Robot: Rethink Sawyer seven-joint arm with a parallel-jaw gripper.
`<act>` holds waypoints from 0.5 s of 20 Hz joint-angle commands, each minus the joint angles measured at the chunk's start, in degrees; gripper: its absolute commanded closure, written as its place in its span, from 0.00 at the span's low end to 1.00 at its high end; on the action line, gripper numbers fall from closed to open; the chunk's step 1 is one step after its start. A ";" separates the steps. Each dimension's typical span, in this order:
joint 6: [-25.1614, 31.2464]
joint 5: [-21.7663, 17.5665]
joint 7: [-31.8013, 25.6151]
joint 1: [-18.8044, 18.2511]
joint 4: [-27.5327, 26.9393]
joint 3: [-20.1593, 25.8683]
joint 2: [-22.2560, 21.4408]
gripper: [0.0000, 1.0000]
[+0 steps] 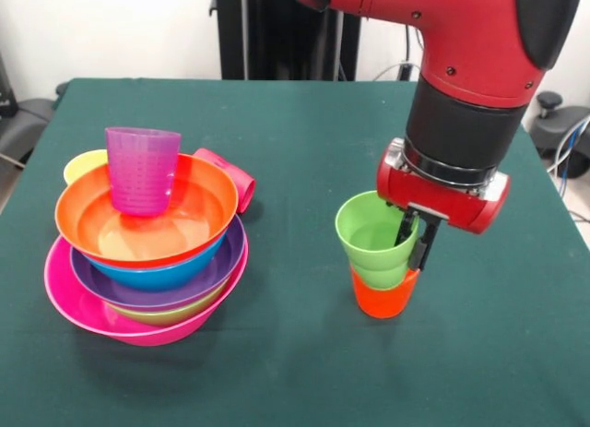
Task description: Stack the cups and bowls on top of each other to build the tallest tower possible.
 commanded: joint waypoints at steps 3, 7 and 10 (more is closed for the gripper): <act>1.99 0.58 10.32 0.80 2.68 2.75 0.05 1.00; 2.28 0.55 10.29 0.85 2.49 2.56 -0.01 1.00; 2.59 0.51 10.42 0.92 2.70 2.33 -0.18 1.00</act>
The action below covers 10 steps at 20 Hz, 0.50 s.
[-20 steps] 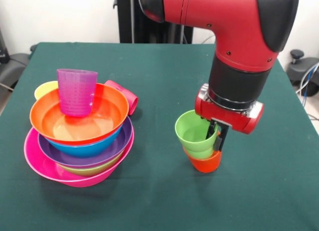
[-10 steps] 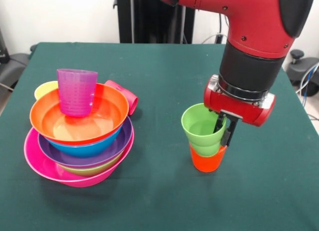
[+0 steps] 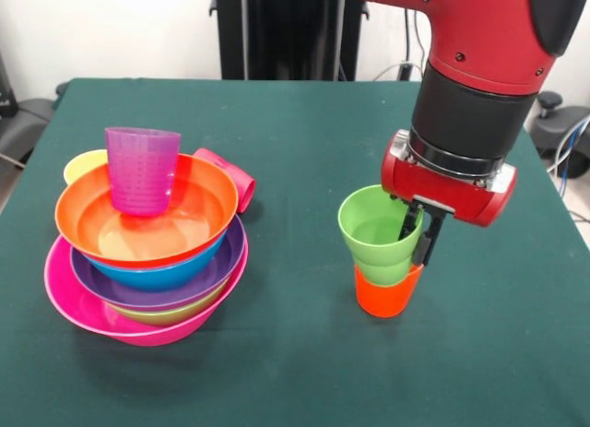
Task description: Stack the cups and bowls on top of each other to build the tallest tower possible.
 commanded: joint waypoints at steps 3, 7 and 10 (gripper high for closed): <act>2.72 0.60 9.89 0.46 2.87 3.10 0.19 1.00; 3.25 0.91 9.00 0.35 4.79 3.55 -1.87 1.00; 3.02 1.25 7.72 0.24 8.31 4.37 -4.95 1.00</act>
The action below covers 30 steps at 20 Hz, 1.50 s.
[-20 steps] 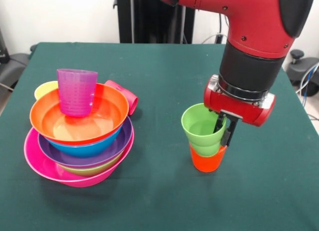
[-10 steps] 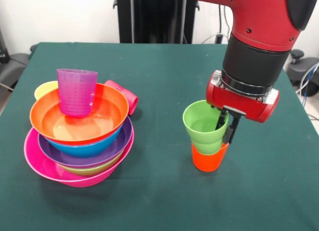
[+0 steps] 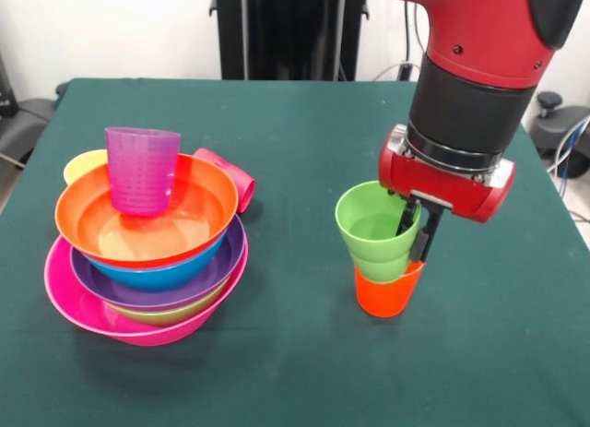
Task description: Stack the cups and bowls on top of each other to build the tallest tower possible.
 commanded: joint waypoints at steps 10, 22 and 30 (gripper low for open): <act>1.63 1.10 8.25 1.50 11.83 4.68 -6.82 1.00; 0.13 0.88 9.90 2.51 11.10 4.42 -4.95 1.00; 0.86 1.03 9.56 2.06 10.67 4.34 -5.14 1.00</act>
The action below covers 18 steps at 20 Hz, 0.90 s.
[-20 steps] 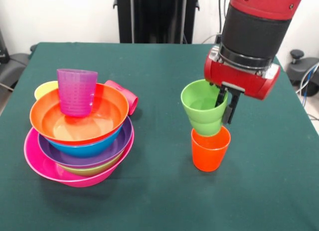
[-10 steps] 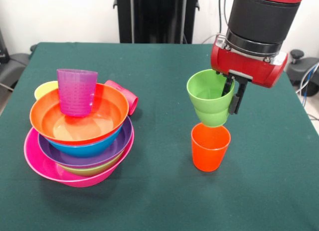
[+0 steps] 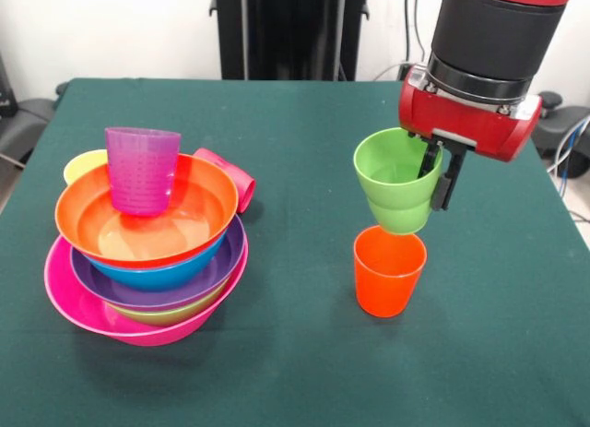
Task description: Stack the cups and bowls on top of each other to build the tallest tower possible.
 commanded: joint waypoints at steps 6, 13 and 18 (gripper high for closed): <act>-0.37 0.70 8.62 -0.23 5.02 5.06 1.21 1.00; -1.33 0.75 7.54 -0.82 6.50 5.56 0.26 1.00; -1.37 0.44 7.50 -0.74 6.64 5.22 0.21 1.00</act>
